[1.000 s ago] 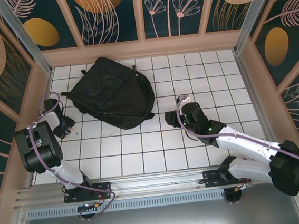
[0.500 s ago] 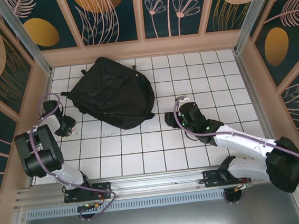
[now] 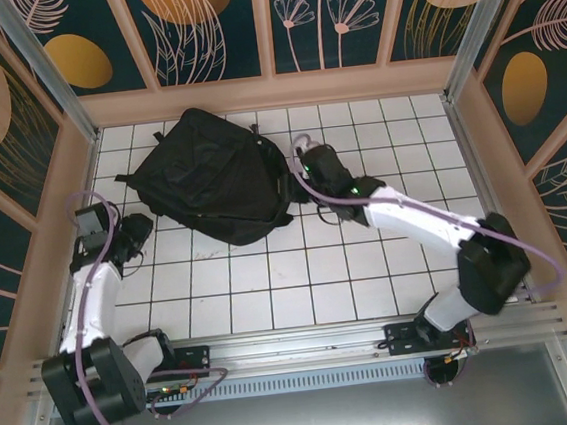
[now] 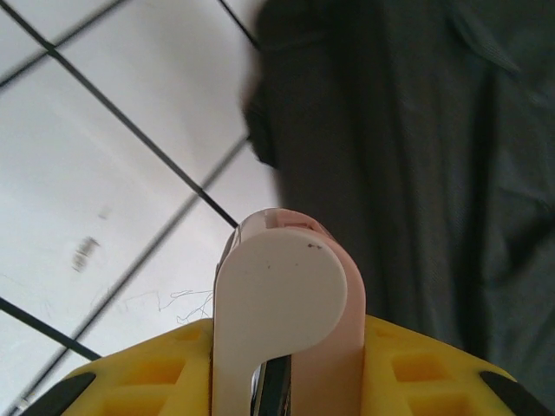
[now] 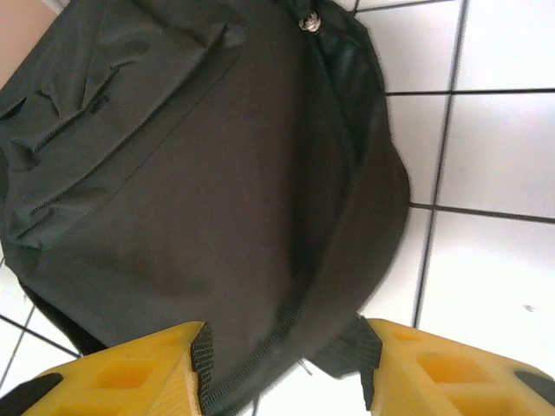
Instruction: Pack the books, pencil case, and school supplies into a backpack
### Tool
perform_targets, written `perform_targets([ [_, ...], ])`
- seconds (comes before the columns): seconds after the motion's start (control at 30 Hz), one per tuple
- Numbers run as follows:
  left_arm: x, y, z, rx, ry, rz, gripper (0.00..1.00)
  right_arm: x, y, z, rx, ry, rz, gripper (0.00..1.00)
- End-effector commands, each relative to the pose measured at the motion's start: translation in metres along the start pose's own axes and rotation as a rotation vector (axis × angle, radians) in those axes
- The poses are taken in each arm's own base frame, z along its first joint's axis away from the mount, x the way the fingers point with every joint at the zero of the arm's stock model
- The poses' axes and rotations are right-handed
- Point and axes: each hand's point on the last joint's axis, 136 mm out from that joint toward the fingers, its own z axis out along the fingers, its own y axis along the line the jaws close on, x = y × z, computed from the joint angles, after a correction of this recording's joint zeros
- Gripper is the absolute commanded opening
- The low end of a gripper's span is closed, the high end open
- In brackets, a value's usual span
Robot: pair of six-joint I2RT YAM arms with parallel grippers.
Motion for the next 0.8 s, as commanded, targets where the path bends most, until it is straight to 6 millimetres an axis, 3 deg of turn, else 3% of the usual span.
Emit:
perform_targets([
  [0.0,0.030,-0.011,-0.009,0.065,0.083,0.036,0.32,0.009,0.002,0.030,-0.026,0.189,0.029,0.51],
  [0.13,0.049,-0.020,-0.016,0.133,0.099,0.081,0.32,-0.001,0.016,0.066,-0.089,0.270,0.025,0.52],
  [0.37,0.065,-0.031,-0.021,0.196,0.113,0.155,0.32,-0.009,-0.003,0.114,-0.023,0.330,0.018,0.54],
  [0.6,0.069,-0.043,-0.028,0.242,0.117,0.181,0.32,0.009,-0.022,0.128,0.054,0.417,-0.034,0.56],
  [0.77,0.071,-0.057,-0.035,0.294,0.139,0.148,0.31,0.025,-0.011,0.128,-0.012,0.494,-0.010,0.54],
])
